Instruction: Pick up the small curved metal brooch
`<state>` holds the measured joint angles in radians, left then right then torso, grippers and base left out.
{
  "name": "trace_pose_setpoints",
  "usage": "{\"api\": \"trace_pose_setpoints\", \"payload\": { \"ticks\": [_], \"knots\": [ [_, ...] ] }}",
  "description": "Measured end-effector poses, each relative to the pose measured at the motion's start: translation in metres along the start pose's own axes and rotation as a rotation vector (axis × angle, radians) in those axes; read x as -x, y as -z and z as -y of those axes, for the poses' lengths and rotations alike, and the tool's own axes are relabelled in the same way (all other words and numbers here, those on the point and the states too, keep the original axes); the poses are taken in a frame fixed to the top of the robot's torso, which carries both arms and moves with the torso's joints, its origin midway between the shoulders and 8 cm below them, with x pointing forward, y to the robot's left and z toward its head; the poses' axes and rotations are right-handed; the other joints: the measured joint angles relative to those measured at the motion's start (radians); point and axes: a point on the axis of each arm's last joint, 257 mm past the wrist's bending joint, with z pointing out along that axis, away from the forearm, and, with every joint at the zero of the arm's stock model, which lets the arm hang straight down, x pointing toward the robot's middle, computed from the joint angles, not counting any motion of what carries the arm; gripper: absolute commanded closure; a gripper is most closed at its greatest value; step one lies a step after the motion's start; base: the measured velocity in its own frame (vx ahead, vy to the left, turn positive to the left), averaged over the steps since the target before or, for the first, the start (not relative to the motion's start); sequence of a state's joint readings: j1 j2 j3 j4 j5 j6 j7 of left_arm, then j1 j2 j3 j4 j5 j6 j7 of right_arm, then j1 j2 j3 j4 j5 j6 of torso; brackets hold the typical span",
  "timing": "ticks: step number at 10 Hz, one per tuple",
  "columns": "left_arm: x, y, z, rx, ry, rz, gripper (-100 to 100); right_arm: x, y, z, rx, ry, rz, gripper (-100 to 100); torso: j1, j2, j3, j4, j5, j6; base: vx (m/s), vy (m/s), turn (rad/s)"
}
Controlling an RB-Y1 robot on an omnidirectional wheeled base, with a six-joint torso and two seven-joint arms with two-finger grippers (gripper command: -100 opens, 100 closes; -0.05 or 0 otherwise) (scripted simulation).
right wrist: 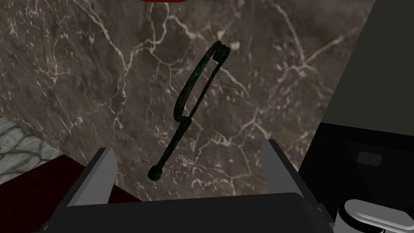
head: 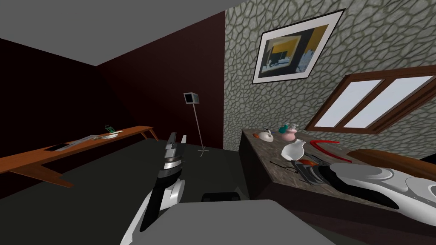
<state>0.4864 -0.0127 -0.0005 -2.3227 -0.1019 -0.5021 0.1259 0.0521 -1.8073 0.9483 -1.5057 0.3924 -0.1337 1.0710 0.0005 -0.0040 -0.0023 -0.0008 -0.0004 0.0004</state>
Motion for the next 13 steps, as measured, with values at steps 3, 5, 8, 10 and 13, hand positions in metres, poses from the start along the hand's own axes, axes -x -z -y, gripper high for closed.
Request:
{"api": "trace_pose_setpoints", "payload": {
  "ticks": [3, 5, 8, 10, 13],
  "knots": [
    [0.0, 0.0, 0.0, 0.0, 0.0, 0.0, 0, -0.007, -0.002, -0.017, 0.028, 0.03, -0.019, 0, 0.001, 0.001, 0.001, 0.0, 0.0, 0.0, 0.039, -0.004, 0.033],
    [0.0, 0.0, 0.0, 0.0, 0.0, 0.0, 0, -0.007, -0.007, -0.02, 0.028, 0.027, -0.02, -100, 0.0, 0.003, 0.002, 0.001, 0.0, 0.0, 0.019, -0.024, 0.067],
    [0.0, 0.0, 0.0, 0.0, 0.0, 0.0, 0, -0.007, -0.015, -0.031, 0.028, 0.015, -0.026, 100, 0.0, 0.003, 0.002, 0.001, 0.0, 0.001, 0.01, -0.016, 0.017],
    [0.0, 0.0, 0.0, 0.0, 0.0, 0.0, 0, -0.007, -0.015, -0.032, 0.03, 0.014, -0.025, 100, 0.001, 0.004, 0.002, 0.001, 0.001, -0.001, 0.0, -0.001, -0.002],
    [0.0, 0.0, 0.0, 0.0, 0.0, 0.0, 0, -0.007, -0.014, -0.031, 0.027, 0.014, -0.026, 0, 0.001, 0.004, 0.002, 0.001, 0.0, 0.0, 0.0, 0.0, 0.0]
  ]
}}
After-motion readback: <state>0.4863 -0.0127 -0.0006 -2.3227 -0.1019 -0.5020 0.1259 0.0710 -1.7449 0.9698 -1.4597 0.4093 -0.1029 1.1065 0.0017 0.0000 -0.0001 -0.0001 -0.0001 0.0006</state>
